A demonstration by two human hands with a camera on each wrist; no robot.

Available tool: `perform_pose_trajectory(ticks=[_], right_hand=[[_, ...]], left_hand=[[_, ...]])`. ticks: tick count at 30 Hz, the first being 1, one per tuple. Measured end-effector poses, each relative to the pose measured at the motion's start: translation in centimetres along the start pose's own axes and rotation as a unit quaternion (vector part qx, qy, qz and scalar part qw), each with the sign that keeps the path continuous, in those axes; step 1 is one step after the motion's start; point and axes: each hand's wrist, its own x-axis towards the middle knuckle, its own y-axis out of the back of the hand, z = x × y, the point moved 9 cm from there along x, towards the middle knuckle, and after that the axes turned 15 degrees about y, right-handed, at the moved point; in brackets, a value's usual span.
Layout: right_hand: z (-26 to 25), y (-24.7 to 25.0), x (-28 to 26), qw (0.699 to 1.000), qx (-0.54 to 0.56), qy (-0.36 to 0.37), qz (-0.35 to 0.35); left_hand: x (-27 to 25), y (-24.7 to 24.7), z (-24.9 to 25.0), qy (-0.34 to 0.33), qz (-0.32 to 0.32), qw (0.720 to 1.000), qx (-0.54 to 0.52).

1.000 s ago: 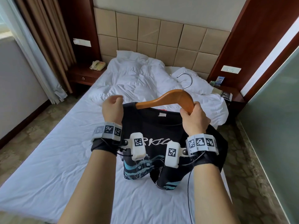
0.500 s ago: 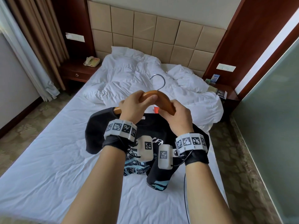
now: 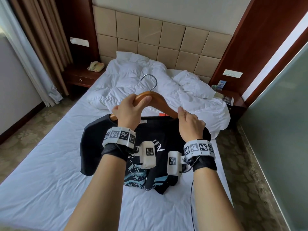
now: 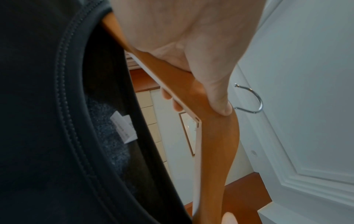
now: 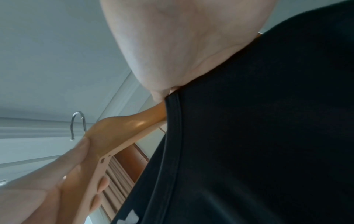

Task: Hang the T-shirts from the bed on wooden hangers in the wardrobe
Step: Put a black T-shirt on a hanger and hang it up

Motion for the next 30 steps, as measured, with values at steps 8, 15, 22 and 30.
perform_pose_trajectory(ticks=[8,15,22,30], right_hand=[[4.8,0.5,-0.7,0.988,-0.018,-0.080,0.130],[7.9,0.4,-2.1,0.975,0.036,-0.177,0.131],[6.6,0.5,-1.9,0.984,0.022,-0.054,0.166],[0.5,2.9,-2.9,0.938,0.183,0.154,0.252]], left_hand=[[-0.1,1.1,0.3,0.004,0.018,1.000,-0.016],[-0.7,0.2,-0.1,0.004,0.008,1.000,-0.015],[-1.5,-0.7,0.6,0.003,-0.022,1.000,-0.011],[-1.9,-3.0,0.4,-0.003,-0.074,0.996,-0.049]])
